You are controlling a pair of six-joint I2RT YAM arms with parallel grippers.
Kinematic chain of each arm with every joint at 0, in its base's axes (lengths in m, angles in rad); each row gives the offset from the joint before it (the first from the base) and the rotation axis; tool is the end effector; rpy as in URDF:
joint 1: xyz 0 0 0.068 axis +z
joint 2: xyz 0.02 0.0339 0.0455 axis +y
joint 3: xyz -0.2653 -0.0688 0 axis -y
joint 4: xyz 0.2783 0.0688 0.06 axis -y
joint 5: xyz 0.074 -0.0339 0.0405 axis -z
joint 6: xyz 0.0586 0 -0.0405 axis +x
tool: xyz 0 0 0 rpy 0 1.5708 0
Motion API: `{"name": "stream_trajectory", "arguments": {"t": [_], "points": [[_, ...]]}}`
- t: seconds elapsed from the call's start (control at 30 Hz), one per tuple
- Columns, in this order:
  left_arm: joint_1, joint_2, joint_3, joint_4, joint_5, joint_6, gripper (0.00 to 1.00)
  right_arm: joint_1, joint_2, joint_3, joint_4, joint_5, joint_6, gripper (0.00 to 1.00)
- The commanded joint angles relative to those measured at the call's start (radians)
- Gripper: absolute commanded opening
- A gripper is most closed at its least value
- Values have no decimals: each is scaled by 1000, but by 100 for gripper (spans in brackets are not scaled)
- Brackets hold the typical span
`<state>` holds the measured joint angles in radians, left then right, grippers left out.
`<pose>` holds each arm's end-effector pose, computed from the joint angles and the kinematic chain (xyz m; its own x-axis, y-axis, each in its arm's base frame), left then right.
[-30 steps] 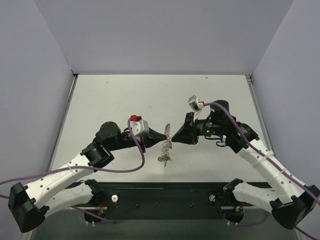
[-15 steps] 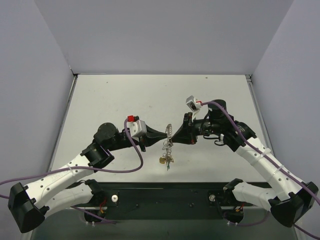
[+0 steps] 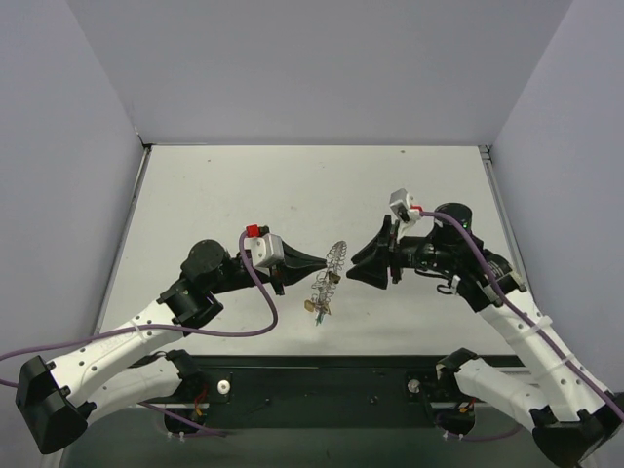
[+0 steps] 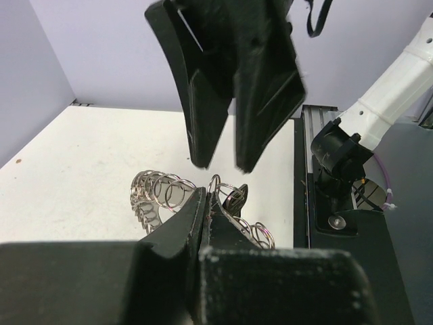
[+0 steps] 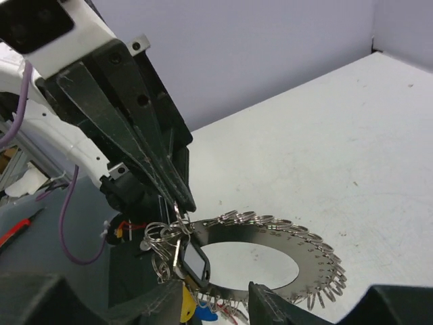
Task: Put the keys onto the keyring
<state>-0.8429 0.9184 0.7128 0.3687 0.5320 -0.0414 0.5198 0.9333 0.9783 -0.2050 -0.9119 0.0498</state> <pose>0.1551 -0.2187 0.3465 0.0675 -0.1294 -0.9893 0.9800 0.1945 0.0415 0.1904 0.1623 0.3816 -0.1870 -0.0719 -0.9797 -0.9735 0.1474 0.1750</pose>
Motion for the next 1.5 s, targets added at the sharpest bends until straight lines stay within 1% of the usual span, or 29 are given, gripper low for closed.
{"name": "stream_trajectory", "arguments": {"t": [0.0,0.03,0.07,0.17,0.23,0.3,0.37,0.43,0.47,0.5,0.63,0.73,0.77,0.83,1.0,1.1,1.13,1.23,1.37,1.47], "points": [[-1,-24,11,93,11,2,0,-15,-86,-12,55,-8,-65,47],[1,-24,11,93,13,2,0,-15,-102,-21,85,-43,-62,49],[1,-24,11,93,14,2,0,-17,-108,-29,104,-70,-56,54],[-1,-20,10,98,14,-2,0,-15,-125,-65,196,-162,-9,59],[-1,-18,8,101,14,-3,0,-12,-122,-79,245,-180,13,61],[1,-19,10,101,13,-3,0,2,-114,-86,243,-180,13,63],[1,-16,10,102,11,-5,0,23,-102,-82,222,-148,-1,64],[-1,-13,13,102,13,-6,0,74,-97,-79,163,-44,-40,67],[1,-13,11,102,13,-6,0,91,-100,-78,150,-7,-68,71],[1,-15,13,102,13,-8,0,114,-100,-79,144,55,-74,72],[-1,-13,14,98,13,-9,0,131,-77,-79,159,110,-74,71],[-1,-15,16,93,10,-8,0,137,-57,-72,167,137,-68,65],[-1,-16,14,92,8,-9,0,138,-53,-70,168,140,-65,60],[1,-16,14,91,8,-9,0,138,-39,-67,176,149,-59,55],[-1,-13,13,93,8,-11,0,140,-18,-59,188,148,-51,48],[-1,-13,11,98,8,-12,0,140,-13,-61,196,137,-50,35],[1,-12,10,99,8,-14,0,140,-11,-61,194,134,-50,25],[-1,-10,7,111,8,-20,0,141,-5,-59,188,117,-50,8],[-1,-12,5,131,8,-29,0,141,-2,-61,165,108,-54,0],[1,-12,5,136,10,-31,0,141,-4,-64,154,90,-62,0]]}}
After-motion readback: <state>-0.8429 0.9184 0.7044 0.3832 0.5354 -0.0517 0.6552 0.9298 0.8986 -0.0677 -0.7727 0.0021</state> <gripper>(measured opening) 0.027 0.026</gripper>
